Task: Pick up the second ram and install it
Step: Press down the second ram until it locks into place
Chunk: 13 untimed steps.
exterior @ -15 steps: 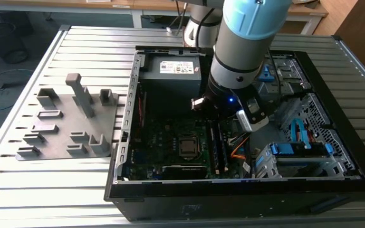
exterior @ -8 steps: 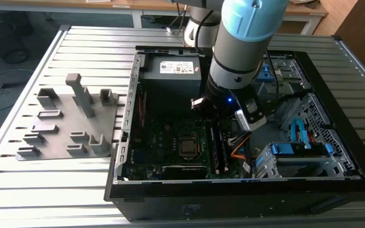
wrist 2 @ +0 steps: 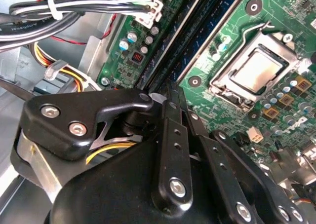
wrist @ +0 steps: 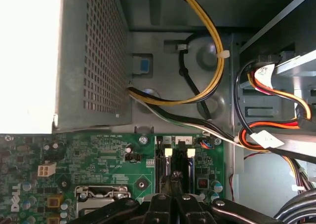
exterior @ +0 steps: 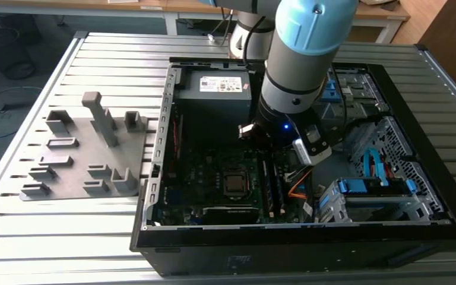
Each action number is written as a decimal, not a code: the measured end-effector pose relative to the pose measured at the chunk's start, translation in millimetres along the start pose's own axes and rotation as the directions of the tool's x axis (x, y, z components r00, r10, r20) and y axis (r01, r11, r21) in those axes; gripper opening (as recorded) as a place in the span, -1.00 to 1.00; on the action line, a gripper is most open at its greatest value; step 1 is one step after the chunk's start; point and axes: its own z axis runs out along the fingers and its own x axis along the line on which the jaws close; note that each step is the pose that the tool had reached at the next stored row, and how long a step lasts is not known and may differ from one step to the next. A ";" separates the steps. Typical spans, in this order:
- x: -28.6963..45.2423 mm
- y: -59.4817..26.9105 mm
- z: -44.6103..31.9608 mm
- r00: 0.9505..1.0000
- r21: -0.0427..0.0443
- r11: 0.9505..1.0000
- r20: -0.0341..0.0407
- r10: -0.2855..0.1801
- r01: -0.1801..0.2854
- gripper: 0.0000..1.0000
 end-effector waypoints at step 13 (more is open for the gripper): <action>-0.1 -7.8 -14.3 1.000 0.004 1.000 0.001 0.000 0.000 -0.80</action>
